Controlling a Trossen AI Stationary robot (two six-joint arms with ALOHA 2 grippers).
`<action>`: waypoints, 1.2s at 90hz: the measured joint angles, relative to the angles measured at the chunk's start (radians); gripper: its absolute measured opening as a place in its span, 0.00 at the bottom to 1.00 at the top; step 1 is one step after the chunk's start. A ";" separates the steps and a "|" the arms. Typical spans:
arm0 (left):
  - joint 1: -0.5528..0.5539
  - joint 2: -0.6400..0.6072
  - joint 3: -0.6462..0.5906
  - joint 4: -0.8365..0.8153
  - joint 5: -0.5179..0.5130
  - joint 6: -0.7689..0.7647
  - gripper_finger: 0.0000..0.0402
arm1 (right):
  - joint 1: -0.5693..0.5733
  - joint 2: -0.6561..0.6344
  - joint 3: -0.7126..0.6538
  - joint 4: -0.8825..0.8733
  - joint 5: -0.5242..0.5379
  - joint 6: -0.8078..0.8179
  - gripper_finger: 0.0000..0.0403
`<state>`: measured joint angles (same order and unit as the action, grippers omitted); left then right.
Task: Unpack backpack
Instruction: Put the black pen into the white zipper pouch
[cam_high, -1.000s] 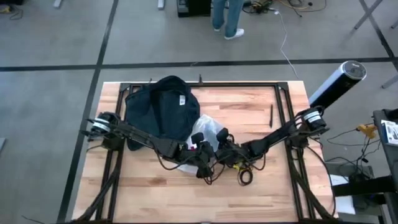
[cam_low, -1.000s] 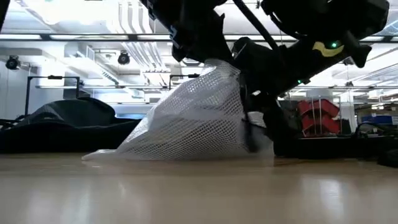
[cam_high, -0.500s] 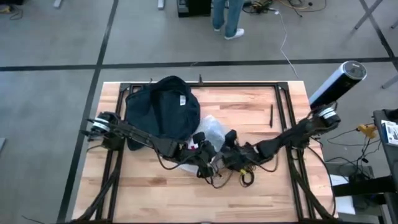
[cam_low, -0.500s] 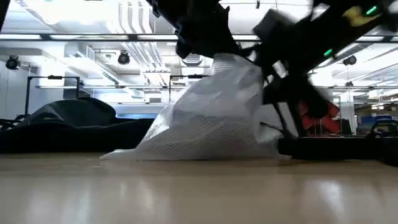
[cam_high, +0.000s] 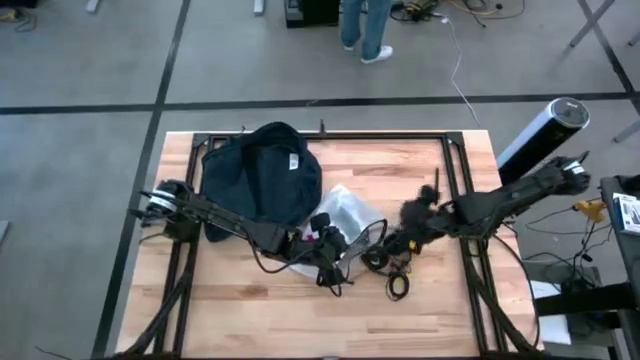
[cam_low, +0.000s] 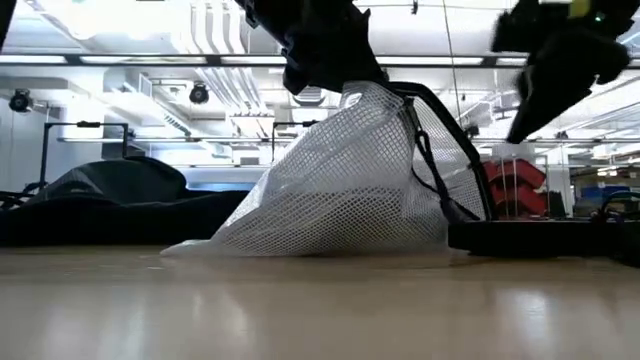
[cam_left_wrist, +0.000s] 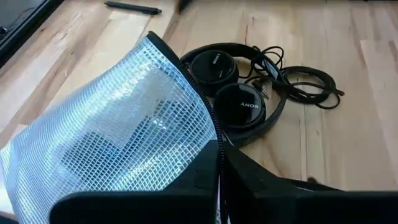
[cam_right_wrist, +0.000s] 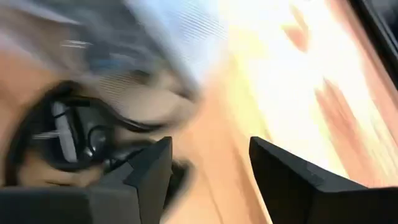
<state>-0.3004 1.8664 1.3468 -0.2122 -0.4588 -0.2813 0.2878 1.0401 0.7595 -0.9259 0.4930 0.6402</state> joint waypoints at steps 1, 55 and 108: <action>0.000 0.000 0.000 0.000 0.000 0.000 0.00 | -0.006 -0.009 -0.001 -0.022 0.003 0.025 0.49; 0.000 0.000 -0.001 0.006 -0.001 0.140 0.00 | -0.842 -0.048 -0.218 0.001 -0.303 0.055 0.43; 0.004 0.001 -0.055 0.056 -0.001 0.247 0.00 | -1.226 0.203 -0.274 0.200 -0.427 -0.012 0.25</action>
<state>-0.2962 1.8675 1.2915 -0.1566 -0.4599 -0.0345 -0.9386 1.2428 0.4853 -0.7254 0.0659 0.6277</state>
